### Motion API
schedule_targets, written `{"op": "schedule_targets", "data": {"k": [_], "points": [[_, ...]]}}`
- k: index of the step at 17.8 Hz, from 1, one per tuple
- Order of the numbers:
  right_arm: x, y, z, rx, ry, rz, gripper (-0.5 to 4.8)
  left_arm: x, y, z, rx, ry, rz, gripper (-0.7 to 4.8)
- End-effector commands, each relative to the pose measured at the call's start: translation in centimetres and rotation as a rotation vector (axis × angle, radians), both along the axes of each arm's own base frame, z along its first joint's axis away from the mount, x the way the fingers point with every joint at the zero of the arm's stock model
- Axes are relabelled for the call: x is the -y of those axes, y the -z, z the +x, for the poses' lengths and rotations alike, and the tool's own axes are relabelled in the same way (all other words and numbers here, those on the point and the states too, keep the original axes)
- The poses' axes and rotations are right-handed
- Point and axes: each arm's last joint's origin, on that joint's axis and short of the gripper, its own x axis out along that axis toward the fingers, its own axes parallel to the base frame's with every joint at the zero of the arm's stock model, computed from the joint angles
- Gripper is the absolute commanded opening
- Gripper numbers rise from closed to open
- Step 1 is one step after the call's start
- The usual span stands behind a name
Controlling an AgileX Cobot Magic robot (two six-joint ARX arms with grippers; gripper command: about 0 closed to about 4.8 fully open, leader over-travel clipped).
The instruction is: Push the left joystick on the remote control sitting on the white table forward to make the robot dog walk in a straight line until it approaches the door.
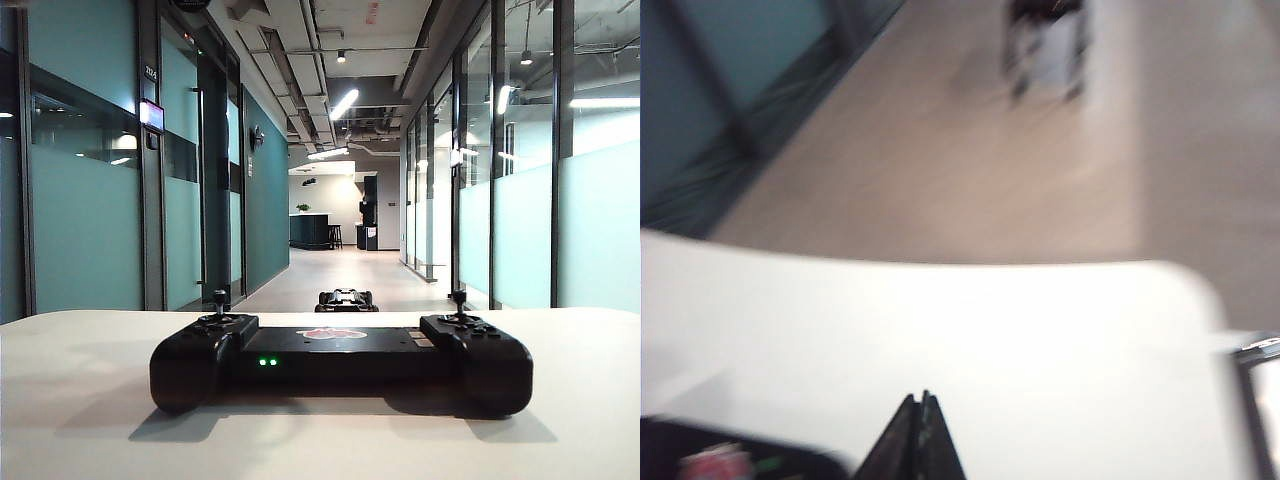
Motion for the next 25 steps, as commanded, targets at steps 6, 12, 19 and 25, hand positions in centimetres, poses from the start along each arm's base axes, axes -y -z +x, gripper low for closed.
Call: {"op": "schedule_targets", "data": {"k": [6,12,19,25], "points": [[-4.2,1.7,0.8,-0.22,-0.133,0.08,-0.05,2.1,-1.1,2.0,-0.249,0.268,0.014,-0.05],[-7.0,2.4,1.4,-0.441,-0.179,0.001,-0.05,2.1,-0.8,2.1,-0.289,0.272,0.022,-0.05],[-9.8,1.7,4.5,-0.618,-0.225,-0.056,-0.05,2.1,-0.1,2.4,-0.33,0.239,0.064,-0.05],[-10.9,3.7,5.7,-0.727,-0.244,-0.087,-0.05,3.4,1.2,3.8,-0.401,0.284,0.093,-0.05]]}}
